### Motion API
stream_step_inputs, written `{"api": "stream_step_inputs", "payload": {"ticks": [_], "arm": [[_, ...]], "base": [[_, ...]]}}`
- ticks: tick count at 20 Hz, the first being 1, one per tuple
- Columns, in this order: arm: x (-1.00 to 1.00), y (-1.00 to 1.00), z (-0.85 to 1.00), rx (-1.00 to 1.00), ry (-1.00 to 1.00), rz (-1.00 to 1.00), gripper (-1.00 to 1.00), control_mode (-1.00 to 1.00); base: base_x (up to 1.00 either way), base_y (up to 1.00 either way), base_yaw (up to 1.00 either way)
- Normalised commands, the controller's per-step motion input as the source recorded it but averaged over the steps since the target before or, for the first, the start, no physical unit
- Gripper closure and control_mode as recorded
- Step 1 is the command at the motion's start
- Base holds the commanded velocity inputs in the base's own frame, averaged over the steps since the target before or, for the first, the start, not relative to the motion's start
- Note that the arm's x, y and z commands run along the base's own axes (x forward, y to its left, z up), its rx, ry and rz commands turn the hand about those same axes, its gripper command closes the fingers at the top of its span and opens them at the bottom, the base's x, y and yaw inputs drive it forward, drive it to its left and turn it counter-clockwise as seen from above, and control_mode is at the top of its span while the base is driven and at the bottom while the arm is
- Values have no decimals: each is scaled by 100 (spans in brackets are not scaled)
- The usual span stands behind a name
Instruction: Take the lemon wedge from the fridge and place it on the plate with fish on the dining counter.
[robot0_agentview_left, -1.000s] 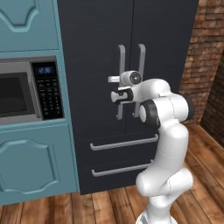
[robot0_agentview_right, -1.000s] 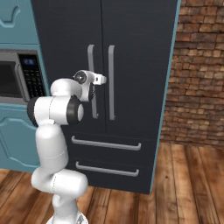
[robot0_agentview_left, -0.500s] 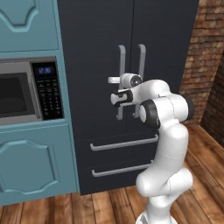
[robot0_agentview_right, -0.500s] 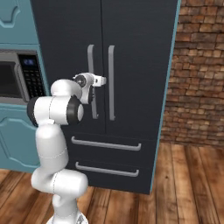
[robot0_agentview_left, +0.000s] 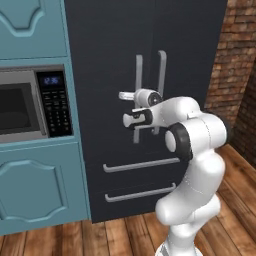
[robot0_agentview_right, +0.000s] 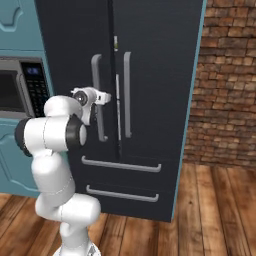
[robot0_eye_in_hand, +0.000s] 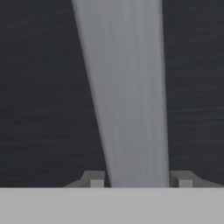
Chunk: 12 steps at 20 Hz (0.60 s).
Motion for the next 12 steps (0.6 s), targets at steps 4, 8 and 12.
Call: {"api": "stream_step_inputs", "payload": {"ticks": [4, 8, 12], "arm": [[-84, 100, 90, 0, 10, 0, 100, -100], [-93, 100, 78, -2, 7, 0, 100, -100], [-91, 100, 73, -9, 5, 0, 100, -100]], "base": [[0, 0, 0], [0, 0, 0], [0, 0, 0]]}}
